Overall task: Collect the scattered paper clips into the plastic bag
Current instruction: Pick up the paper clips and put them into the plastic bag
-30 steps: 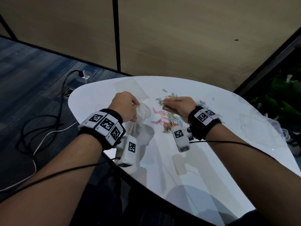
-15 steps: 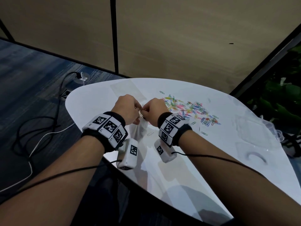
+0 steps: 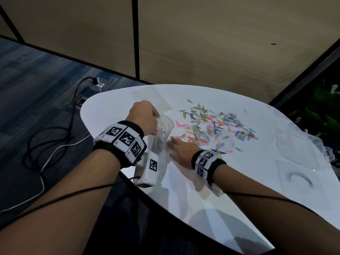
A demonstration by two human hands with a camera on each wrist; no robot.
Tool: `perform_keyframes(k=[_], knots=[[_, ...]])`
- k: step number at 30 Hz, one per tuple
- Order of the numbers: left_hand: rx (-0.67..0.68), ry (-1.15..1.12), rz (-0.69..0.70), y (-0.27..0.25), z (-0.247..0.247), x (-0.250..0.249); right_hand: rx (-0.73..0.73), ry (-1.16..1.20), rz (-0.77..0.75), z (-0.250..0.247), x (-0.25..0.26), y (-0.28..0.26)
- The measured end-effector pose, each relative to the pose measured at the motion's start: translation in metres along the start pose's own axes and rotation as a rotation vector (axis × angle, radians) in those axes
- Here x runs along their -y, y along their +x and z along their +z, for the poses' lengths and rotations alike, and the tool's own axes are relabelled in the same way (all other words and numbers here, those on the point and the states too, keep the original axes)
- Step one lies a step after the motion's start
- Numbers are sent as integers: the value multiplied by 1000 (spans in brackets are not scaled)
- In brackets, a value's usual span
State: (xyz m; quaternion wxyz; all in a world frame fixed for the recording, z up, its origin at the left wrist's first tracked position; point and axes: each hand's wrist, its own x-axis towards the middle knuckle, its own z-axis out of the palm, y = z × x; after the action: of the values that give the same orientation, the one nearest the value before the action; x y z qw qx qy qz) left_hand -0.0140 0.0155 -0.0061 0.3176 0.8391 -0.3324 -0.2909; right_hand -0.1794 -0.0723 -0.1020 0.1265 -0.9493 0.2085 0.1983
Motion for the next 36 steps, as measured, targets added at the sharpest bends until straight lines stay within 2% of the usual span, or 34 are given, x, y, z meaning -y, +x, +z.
perform_keyframes(k=[5, 8, 12, 18, 21, 23, 25, 27, 29, 33, 36], knots=[[1, 13, 11, -2, 1, -1, -130, -369, -102, 51, -37, -27], [3, 19, 14, -2, 3, -2, -136, -489, -2, 47, -64, -33], [16, 27, 17, -1, 6, -4, -154, -289, 192, 41, -79, -20], [32, 5, 2, -2, 8, -8, -266, -80, 228, 11, -78, -8], [68, 0, 10, -5, 12, -14, -359, 300, 462, -3, -93, -15], [89, 0, 14, -7, 15, -17, -420, 648, 623, -8, -105, -21], [104, -4, 15, -9, 18, -20, -444, 1090, 686, -12, -112, -30], [110, -13, 16, -9, 22, -22, -479, 1549, 637, -24, -106, -40], [117, -18, 14, -10, 25, -25, -484, 1800, 513, -40, -94, -48], [128, -22, 14, -12, 32, -30, -333, 1983, 235, -68, -58, -53], [147, -32, 28, -15, 36, -33, -280, 1884, 204, -73, -28, -48]])
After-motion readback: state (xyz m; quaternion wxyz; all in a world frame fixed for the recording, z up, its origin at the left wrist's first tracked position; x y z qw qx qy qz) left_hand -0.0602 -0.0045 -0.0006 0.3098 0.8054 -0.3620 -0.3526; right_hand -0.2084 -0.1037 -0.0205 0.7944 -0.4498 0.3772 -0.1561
